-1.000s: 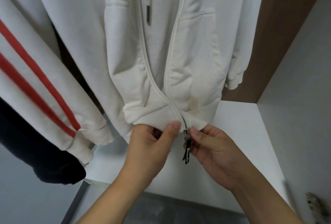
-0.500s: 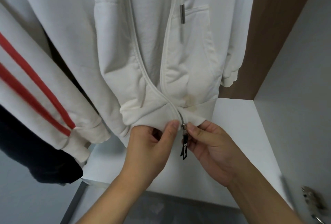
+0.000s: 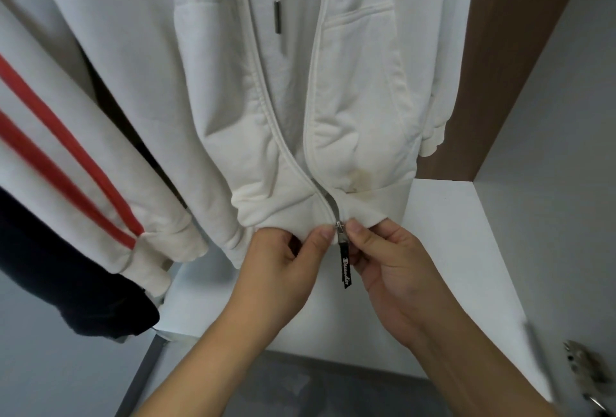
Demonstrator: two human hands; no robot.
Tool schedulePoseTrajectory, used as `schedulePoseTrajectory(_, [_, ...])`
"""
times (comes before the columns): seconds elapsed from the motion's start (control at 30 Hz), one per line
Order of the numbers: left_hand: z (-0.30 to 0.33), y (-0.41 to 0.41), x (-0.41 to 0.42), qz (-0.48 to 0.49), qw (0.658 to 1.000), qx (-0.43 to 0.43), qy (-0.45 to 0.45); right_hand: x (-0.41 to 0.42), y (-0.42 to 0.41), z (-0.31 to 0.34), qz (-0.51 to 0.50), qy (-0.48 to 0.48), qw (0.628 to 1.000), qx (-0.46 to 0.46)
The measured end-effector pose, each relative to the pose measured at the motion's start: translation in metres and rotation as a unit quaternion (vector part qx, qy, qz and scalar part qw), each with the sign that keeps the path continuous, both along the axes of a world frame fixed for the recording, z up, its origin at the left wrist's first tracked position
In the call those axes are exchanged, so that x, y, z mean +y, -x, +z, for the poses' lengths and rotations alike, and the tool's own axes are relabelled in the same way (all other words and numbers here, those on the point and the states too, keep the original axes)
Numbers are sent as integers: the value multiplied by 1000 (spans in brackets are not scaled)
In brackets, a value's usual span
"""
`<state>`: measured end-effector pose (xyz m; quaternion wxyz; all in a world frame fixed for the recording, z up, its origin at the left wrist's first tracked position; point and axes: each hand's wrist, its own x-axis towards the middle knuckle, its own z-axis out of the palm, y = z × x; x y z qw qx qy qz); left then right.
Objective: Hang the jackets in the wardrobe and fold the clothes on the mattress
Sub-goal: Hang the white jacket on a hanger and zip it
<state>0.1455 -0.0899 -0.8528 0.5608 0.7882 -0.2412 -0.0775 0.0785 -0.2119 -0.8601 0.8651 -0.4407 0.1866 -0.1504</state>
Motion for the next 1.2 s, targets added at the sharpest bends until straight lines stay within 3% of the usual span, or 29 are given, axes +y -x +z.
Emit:
schedulePoseTrajectory(0.17, [10, -8, 6, -49, 980, -14, -192, -12, 0, 4, -30, 17, 999, 21])
schedulePoseTrajectory(0.23, [16, -5, 9, -53, 971, -58, -225, -15, 1, 4, -32, 39, 998, 24])
schedulePoseTrajectory(0.33, [20, 2, 6, -41, 965, -119, -231, -17, 2, 3, -33, 70, 996, 36])
schedulePoseTrajectory(0.7, [6, -1, 1, -56, 954, -207, -209, -17, 0, 1, -38, 136, 989, 50])
schedulePoseTrajectory(1.0, [30, -24, 11, -75, 914, -278, -287, -10, -4, -5, -26, 185, 982, 6])
schedulePoseTrajectory(1.2, [46, -32, 13, -87, 906, -258, -324, 0, -13, -7, -1, 218, 976, 11])
